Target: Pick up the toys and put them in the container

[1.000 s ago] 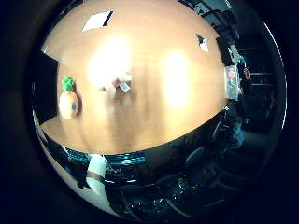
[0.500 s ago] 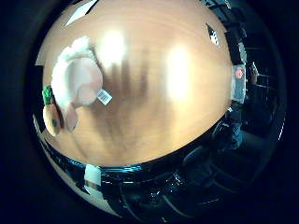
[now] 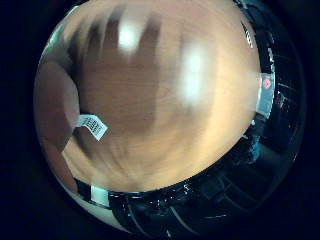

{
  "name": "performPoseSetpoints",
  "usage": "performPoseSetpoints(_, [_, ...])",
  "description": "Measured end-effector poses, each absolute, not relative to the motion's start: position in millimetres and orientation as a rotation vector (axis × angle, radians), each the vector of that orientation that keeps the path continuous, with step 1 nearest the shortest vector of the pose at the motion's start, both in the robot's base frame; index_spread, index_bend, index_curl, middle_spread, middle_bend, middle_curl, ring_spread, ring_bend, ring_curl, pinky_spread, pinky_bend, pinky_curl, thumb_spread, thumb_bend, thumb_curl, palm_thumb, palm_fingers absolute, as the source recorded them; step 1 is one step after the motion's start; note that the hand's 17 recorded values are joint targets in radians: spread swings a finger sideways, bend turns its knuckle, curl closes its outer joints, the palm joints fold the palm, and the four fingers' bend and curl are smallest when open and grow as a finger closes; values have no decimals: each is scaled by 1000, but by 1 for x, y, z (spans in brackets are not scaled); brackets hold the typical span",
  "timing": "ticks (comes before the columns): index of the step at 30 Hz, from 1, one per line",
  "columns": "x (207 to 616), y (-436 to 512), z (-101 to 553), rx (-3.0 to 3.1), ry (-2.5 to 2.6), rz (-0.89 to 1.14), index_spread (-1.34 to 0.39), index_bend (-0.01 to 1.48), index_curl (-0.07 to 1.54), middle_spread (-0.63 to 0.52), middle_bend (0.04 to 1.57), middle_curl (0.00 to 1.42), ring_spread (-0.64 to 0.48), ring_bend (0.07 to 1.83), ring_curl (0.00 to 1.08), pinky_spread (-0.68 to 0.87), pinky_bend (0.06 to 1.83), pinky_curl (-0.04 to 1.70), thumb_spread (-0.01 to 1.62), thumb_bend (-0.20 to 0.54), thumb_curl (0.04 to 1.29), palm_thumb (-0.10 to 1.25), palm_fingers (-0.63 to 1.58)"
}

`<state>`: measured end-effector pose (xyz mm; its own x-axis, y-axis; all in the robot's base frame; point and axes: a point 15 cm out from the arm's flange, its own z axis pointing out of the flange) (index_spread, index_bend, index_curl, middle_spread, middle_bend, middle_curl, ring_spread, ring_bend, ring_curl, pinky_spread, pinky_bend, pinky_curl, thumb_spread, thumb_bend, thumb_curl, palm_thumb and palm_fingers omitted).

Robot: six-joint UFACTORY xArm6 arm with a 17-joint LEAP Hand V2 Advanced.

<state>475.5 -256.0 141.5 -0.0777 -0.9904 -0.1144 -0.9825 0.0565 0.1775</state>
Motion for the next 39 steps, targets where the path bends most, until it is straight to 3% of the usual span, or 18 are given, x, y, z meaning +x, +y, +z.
performPoseSetpoints(3, [474, -254, 142, 2100, -2223, -319, -309, 137, 248, -30, 245, 342, 105, 434, 278, 439, 352, 311, 1080, -23, 294, 559, 404])
performPoseSetpoints(6, [467, -252, 141, 2087, -2194, -349, -292, 162, 244, -93, 308, 362, -42, 581, 308, 369, 394, 310, 1073, -18, 298, 575, 588])
performPoseSetpoints(10, [464, -253, 151, 2087, -2180, -333, -329, 200, 276, -187, 457, 417, -197, 725, 338, 141, 458, 291, 1068, -16, 305, 610, 904])
performPoseSetpoints(12, [462, -254, 158, 2089, -2177, -319, -354, 206, 314, -217, 516, 457, -234, 808, 383, -72, 586, 318, 1064, -16, 311, 644, 1095])
performPoseSetpoints(15, [458, -256, 168, 2088, -2160, -298, -375, 374, 409, -234, 690, 533, -244, 901, 435, -284, 758, 378, 1062, -4, 336, 737, 1331])
performPoseSetpoints(17, [454, -256, 173, 2083, -2148, -303, -359, 591, 510, -213, 872, 596, -230, 999, 477, -329, 870, 431, 1056, 2, 363, 820, 1426])
performPoseSetpoints(21, [454, -257, 204, 2096, -2155, -244, -298, 869, 659, -170, 1117, 674, -215, 1218, 564, -289, 1112, 562, 1029, -2, 430, 963, 1308])
performPoseSetpoints(25, [445, -255, 256, 2107, -2174, -165, -264, 998, 734, -146, 1250, 718, -208, 1334, 618, -249, 1226, 653, 995, -9, 507, 1044, 1190])
performPoseSetpoints(34, [376, -228, 379, 2094, -2135, -96, -237, 1040, 789, -134, 1324, 734, -207, 1390, 659, -210, 1268, 753, 928, -16, 633, 1029, 1122])
performPoseSetpoints(39, [362, -190, 438, 2168, -2100, 45, -237, 1046, 807, -133, 1329, 734, -203, 1396, 673, -211, 1259, 793, 917, -16, 679, 1012, 1112])
